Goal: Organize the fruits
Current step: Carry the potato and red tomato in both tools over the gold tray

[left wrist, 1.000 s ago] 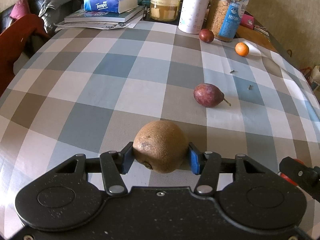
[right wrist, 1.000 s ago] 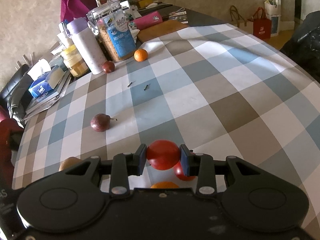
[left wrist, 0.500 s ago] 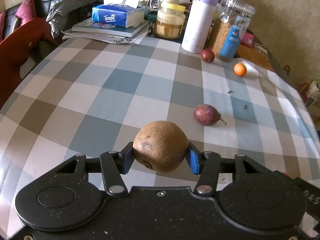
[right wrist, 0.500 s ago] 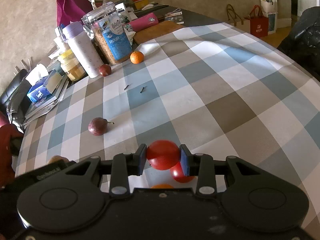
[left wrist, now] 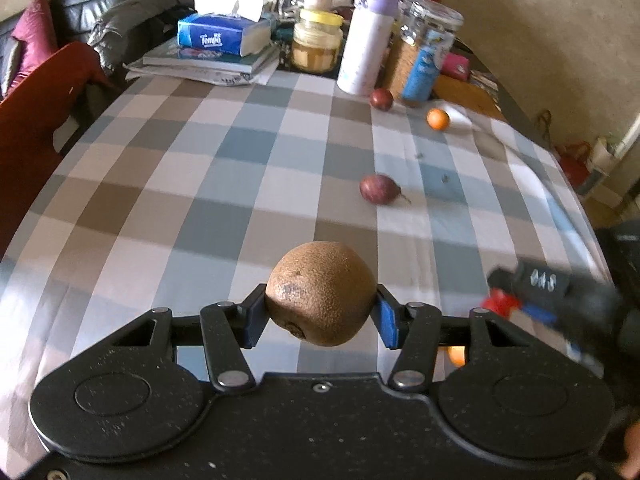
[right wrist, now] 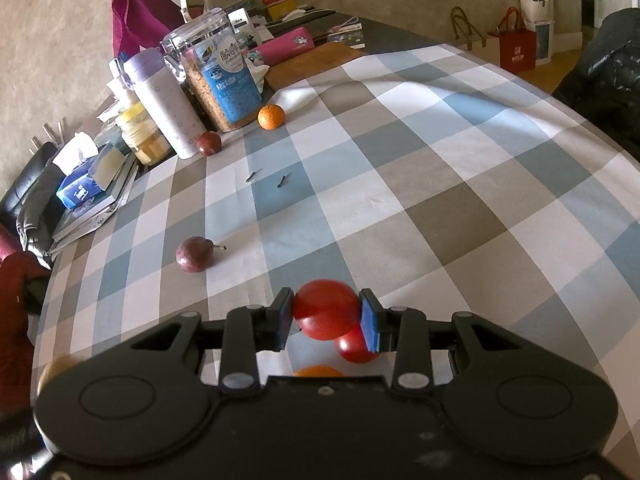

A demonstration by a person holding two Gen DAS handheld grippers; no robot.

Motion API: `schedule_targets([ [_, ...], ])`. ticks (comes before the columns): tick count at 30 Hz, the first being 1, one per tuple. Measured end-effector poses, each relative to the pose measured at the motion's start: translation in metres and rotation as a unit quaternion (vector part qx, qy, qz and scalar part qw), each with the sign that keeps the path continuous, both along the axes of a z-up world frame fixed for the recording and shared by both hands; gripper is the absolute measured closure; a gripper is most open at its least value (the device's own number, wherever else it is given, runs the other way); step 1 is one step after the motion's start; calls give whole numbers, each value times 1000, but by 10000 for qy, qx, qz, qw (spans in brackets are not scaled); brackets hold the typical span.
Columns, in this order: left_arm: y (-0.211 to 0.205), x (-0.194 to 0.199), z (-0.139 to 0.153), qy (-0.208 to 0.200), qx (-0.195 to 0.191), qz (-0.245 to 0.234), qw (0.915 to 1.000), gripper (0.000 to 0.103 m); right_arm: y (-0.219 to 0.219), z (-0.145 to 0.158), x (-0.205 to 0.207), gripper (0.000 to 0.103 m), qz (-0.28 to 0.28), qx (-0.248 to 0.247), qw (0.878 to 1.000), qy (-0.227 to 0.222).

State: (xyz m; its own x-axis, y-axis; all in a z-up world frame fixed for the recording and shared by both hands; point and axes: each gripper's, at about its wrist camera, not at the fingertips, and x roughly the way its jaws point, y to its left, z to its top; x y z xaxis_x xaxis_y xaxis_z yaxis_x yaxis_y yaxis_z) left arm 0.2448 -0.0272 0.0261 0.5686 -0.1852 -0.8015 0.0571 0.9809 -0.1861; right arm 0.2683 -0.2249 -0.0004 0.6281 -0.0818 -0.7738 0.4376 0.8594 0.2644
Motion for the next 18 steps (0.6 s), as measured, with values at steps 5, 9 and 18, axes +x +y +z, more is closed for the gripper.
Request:
schedule_targets([
  [5, 8, -22, 1, 144, 96, -170, 9997, 44, -1, 11, -13, 66, 212, 220, 9995, -78],
  [9, 7, -40, -1, 182, 275, -347, 9989, 44, 0, 25, -36, 66, 472, 293, 9983, -200],
  [18, 8, -63, -15, 366, 270, -658, 9968, 44, -6, 30, -99, 66, 834, 373, 9953, -334],
])
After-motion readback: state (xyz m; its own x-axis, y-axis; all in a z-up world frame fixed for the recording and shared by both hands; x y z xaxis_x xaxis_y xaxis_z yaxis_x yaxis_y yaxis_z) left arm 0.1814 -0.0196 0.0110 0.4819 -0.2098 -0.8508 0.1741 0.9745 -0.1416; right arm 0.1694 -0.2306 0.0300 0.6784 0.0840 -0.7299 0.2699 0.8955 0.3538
